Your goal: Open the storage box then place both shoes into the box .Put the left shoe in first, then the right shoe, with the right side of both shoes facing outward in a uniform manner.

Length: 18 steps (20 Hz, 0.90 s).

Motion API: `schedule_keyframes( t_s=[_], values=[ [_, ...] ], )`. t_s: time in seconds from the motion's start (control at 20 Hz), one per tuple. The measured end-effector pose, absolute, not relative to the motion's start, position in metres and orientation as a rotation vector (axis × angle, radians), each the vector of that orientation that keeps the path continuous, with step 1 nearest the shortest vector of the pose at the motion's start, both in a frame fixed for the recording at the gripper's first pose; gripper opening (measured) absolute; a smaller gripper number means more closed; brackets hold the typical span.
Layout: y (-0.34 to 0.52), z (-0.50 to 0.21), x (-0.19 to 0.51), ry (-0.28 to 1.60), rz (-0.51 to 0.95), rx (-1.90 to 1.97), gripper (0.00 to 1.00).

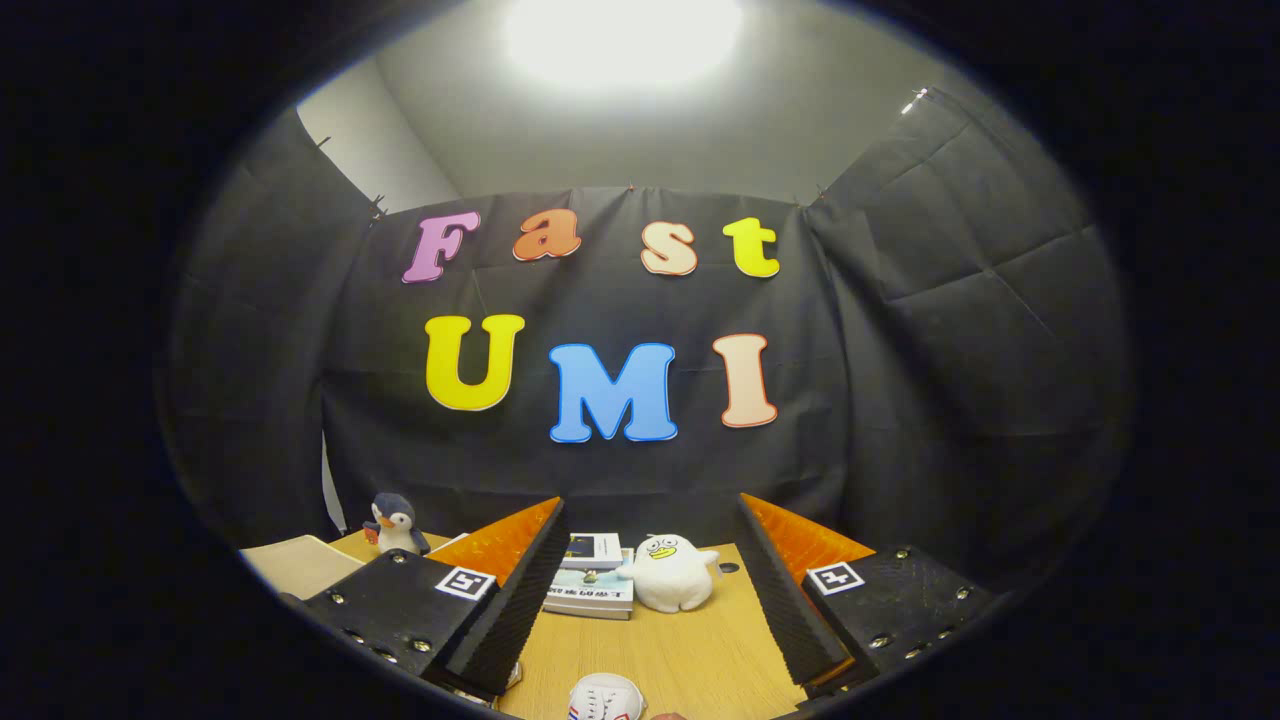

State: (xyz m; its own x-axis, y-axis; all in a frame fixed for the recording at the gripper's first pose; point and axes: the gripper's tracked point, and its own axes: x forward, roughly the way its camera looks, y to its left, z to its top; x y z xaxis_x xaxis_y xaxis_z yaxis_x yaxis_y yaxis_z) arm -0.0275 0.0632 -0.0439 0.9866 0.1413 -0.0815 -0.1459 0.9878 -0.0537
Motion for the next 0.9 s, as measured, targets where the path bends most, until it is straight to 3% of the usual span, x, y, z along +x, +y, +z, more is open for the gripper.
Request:
schedule_keyframes(
  t_s=[0.9],
  values=[
    [0.164, -0.200, -0.060, 0.472, 0.365, -0.008, 0.98]
  ],
)
